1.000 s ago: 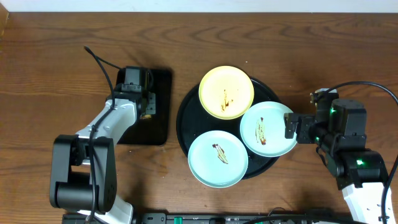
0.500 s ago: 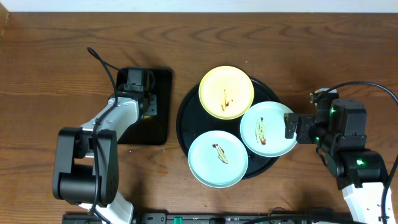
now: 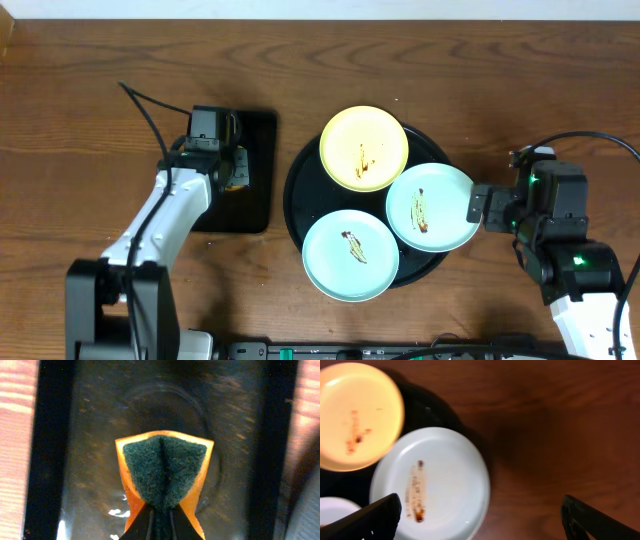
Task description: Clean dirty plates on tray and stack at the side
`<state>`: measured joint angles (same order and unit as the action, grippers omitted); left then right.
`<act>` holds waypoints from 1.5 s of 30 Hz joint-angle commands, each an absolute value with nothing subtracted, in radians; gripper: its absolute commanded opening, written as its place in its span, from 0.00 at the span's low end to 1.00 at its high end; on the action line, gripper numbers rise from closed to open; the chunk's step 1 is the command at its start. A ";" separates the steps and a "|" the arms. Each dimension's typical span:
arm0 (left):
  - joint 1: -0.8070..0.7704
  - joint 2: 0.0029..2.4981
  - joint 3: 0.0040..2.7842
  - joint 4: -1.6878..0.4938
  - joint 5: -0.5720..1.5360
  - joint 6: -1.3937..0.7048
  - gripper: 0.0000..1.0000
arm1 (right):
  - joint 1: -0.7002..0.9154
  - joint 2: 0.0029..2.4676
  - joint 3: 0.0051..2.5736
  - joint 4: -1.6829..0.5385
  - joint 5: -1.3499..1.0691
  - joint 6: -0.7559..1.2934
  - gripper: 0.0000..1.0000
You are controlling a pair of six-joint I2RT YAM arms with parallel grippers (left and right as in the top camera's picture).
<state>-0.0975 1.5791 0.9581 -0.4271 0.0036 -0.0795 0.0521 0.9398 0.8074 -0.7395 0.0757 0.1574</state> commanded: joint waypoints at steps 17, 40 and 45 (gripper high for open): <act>-0.098 1.554 0.951 -0.572 0.132 -0.133 0.08 | -0.073 1.345 0.822 -0.709 -0.084 0.204 0.59; -0.098 1.554 0.951 -0.572 0.132 -0.134 0.08 | -0.072 1.545 0.822 -0.646 -0.136 0.194 0.17; -0.098 1.554 0.951 -0.570 0.131 -0.133 0.08 | -0.072 1.545 0.822 -0.647 -0.136 0.194 0.09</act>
